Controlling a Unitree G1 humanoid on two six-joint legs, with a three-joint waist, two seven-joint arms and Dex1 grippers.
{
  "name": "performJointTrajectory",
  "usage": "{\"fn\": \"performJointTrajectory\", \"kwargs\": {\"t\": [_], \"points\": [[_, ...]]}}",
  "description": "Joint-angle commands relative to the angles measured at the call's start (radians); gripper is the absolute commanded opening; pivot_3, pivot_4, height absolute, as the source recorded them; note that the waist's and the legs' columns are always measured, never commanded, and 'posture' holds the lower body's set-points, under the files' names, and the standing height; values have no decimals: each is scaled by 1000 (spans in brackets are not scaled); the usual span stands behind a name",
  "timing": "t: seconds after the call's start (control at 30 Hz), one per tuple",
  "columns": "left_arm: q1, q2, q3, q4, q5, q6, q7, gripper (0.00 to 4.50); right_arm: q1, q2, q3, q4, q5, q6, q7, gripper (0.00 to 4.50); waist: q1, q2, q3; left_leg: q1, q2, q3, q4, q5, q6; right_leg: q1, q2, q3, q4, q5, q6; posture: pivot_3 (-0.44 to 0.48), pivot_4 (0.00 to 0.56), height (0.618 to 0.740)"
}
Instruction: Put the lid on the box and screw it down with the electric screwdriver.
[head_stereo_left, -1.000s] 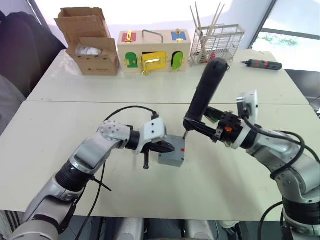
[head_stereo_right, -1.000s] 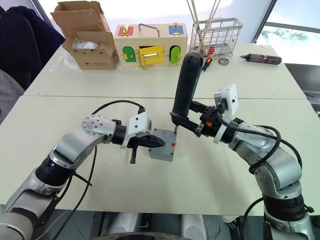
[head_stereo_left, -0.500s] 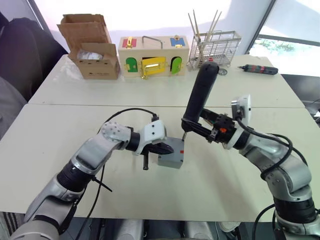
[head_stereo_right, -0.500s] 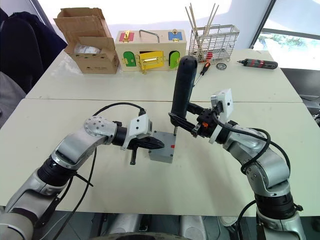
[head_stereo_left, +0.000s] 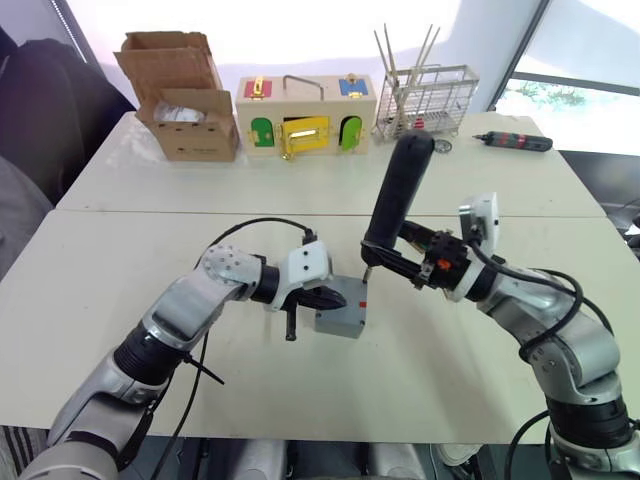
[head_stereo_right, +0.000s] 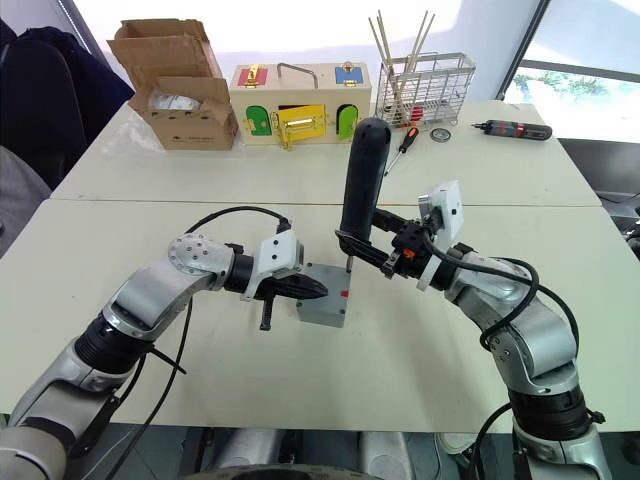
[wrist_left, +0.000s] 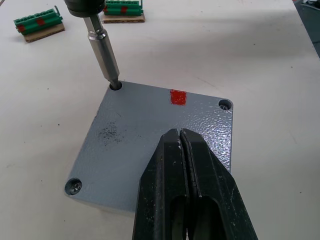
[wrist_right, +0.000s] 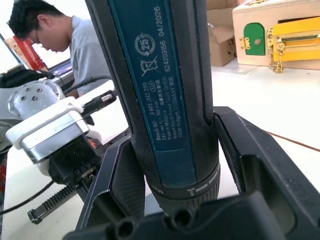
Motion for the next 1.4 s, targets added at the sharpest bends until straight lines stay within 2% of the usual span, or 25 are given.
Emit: {"fn": "performJointTrajectory", "kwargs": {"t": [0.03,0.33,0.87,1.4], "points": [[14,11,-22,18,27,7,1,0,43,-7,91,29,-23,40,34,1922,0,0,-2,0,0,0,0,0,0,0,0,0,0,0,0,0,150,735],[22,14,-24,14,28,10,6,0,45,-6,106,43,-43,26,39,1922,2,0,-4,0,0,0,-1,0,0,3,0,0,-7,0,0,0,150,735],[25,17,-38,22,40,4,5,0,81,10,48,53,-7,26,29,1922,4,-1,-5,0,0,-1,-1,0,0,5,0,0,-9,0,0,0,150,735],[23,20,-43,18,47,4,4,0,104,16,73,103,-35,-15,33,1922,3,-1,-8,1,0,-1,-2,0,0,6,-1,0,-10,0,0,0,150,735]]}}
